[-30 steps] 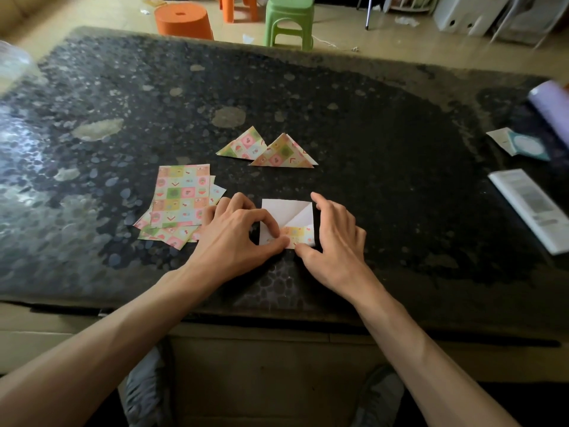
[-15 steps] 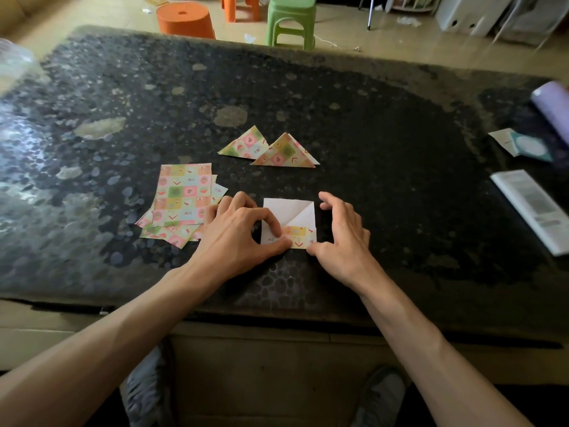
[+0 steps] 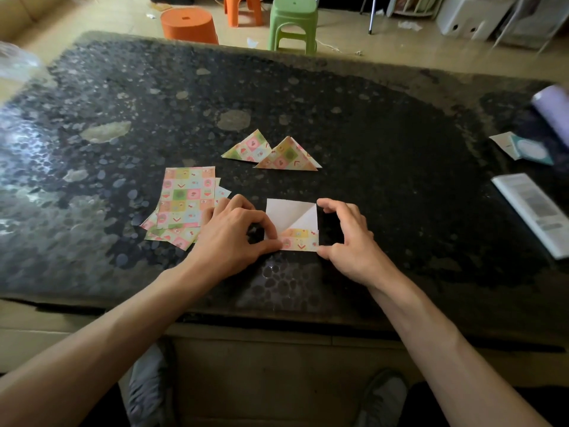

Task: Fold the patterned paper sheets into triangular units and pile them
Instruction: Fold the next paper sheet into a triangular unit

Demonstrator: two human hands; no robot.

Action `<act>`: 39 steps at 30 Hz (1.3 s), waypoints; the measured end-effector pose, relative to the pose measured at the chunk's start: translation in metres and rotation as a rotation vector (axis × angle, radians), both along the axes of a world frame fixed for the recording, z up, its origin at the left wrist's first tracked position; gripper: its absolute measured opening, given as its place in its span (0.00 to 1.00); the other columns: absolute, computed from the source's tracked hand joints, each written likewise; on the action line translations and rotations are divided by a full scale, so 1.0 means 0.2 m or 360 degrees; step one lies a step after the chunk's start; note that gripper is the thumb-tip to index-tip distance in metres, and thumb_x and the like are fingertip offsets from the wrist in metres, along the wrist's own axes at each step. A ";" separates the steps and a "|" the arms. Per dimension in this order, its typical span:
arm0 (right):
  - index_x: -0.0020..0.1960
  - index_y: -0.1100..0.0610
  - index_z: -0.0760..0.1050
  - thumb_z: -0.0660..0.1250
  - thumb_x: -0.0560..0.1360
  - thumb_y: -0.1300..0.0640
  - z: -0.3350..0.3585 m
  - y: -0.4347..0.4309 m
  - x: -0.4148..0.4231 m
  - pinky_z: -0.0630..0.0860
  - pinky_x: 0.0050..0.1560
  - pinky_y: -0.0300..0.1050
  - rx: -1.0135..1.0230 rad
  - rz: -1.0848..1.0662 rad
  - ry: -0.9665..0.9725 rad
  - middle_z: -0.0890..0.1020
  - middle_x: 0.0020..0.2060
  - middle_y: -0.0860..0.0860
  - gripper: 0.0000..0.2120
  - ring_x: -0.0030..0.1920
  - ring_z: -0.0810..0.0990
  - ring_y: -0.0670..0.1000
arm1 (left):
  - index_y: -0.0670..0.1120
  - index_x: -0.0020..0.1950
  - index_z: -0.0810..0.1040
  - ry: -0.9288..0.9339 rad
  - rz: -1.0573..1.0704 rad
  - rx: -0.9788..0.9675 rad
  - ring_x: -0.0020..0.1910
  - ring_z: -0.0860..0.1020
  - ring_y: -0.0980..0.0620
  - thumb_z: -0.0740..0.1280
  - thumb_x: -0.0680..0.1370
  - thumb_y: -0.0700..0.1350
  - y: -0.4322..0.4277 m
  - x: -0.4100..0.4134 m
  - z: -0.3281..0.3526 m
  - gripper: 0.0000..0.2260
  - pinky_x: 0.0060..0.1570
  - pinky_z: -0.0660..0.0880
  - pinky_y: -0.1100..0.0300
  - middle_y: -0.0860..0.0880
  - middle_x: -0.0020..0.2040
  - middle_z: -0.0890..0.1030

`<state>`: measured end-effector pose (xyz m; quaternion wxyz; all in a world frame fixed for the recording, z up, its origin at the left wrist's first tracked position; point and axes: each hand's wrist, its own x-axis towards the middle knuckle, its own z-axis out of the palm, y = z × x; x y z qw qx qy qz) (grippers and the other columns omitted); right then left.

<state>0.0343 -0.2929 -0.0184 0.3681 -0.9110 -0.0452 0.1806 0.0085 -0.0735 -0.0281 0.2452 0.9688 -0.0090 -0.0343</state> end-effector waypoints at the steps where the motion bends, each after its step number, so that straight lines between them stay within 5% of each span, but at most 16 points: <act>1: 0.77 0.40 0.62 0.73 0.76 0.63 0.00 -0.01 0.00 0.54 0.79 0.54 -0.0020 0.0039 -0.0003 0.61 0.76 0.43 0.38 0.79 0.57 0.48 | 0.62 0.47 0.78 -0.0029 0.0020 0.0007 0.59 0.66 0.55 0.74 0.70 0.66 0.00 0.00 0.00 0.13 0.60 0.60 0.55 0.58 0.54 0.70; 6: 0.77 0.38 0.63 0.73 0.77 0.53 -0.01 -0.04 0.01 0.60 0.79 0.58 0.0058 0.0089 -0.0089 0.64 0.73 0.42 0.33 0.77 0.60 0.47 | 0.58 0.59 0.71 -0.0067 0.0144 -0.0064 0.56 0.68 0.56 0.76 0.65 0.68 0.02 0.00 -0.02 0.29 0.58 0.65 0.53 0.58 0.54 0.71; 12: 0.77 0.36 0.63 0.74 0.77 0.45 -0.04 -0.03 0.02 0.66 0.70 0.46 0.0123 0.0042 -0.0328 0.68 0.69 0.39 0.33 0.71 0.64 0.41 | 0.64 0.48 0.76 -0.0112 -0.0060 -0.0151 0.49 0.73 0.58 0.75 0.75 0.57 0.04 0.03 -0.02 0.09 0.57 0.71 0.49 0.62 0.45 0.75; 17: 0.63 0.39 0.79 0.72 0.77 0.41 -0.01 -0.03 -0.01 0.66 0.59 0.40 -0.0073 0.0190 -0.0654 0.75 0.58 0.39 0.16 0.61 0.67 0.40 | 0.62 0.53 0.81 -0.0165 -0.0291 -0.0196 0.47 0.74 0.64 0.72 0.79 0.48 0.03 0.05 -0.03 0.08 0.45 0.70 0.62 0.63 0.44 0.76; 21: 0.53 0.44 0.83 0.72 0.78 0.45 0.02 -0.02 -0.01 0.72 0.39 0.34 -0.0014 0.0162 -0.0463 0.80 0.42 0.40 0.05 0.45 0.78 0.40 | 0.58 0.60 0.79 -0.0308 -0.0239 -0.0270 0.51 0.76 0.61 0.75 0.77 0.49 0.02 0.04 -0.03 0.13 0.49 0.75 0.64 0.60 0.52 0.76; 26: 0.60 0.44 0.77 0.75 0.77 0.48 -0.01 -0.01 0.00 0.84 0.41 0.42 0.0226 -0.0289 -0.0189 0.82 0.49 0.42 0.14 0.43 0.83 0.44 | 0.57 0.58 0.77 -0.0456 -0.0263 -0.0313 0.50 0.77 0.58 0.73 0.77 0.57 -0.01 0.02 0.00 0.12 0.47 0.78 0.57 0.59 0.51 0.75; 29: 0.68 0.38 0.68 0.75 0.78 0.53 -0.01 0.00 -0.02 0.78 0.30 0.37 0.0392 -0.0368 -0.0081 0.82 0.53 0.50 0.25 0.35 0.85 0.47 | 0.59 0.63 0.78 -0.0423 -0.0427 -0.0115 0.53 0.74 0.59 0.70 0.73 0.70 -0.03 -0.01 0.00 0.24 0.50 0.75 0.59 0.60 0.55 0.75; 32: 0.72 0.35 0.64 0.73 0.78 0.56 0.01 0.01 -0.04 0.78 0.29 0.38 0.0401 -0.0336 -0.0048 0.78 0.61 0.52 0.30 0.32 0.85 0.48 | 0.57 0.67 0.79 -0.0431 -0.0523 0.0112 0.56 0.74 0.56 0.66 0.70 0.76 -0.04 -0.02 -0.02 0.32 0.52 0.72 0.57 0.58 0.59 0.75; 39: 0.64 0.42 0.74 0.72 0.77 0.59 0.03 0.01 -0.03 0.81 0.35 0.38 0.0370 -0.0178 0.0022 0.78 0.64 0.49 0.20 0.39 0.87 0.46 | 0.57 0.66 0.81 -0.0435 -0.0636 0.0098 0.61 0.77 0.54 0.73 0.78 0.48 -0.02 -0.02 -0.02 0.17 0.58 0.72 0.54 0.56 0.63 0.79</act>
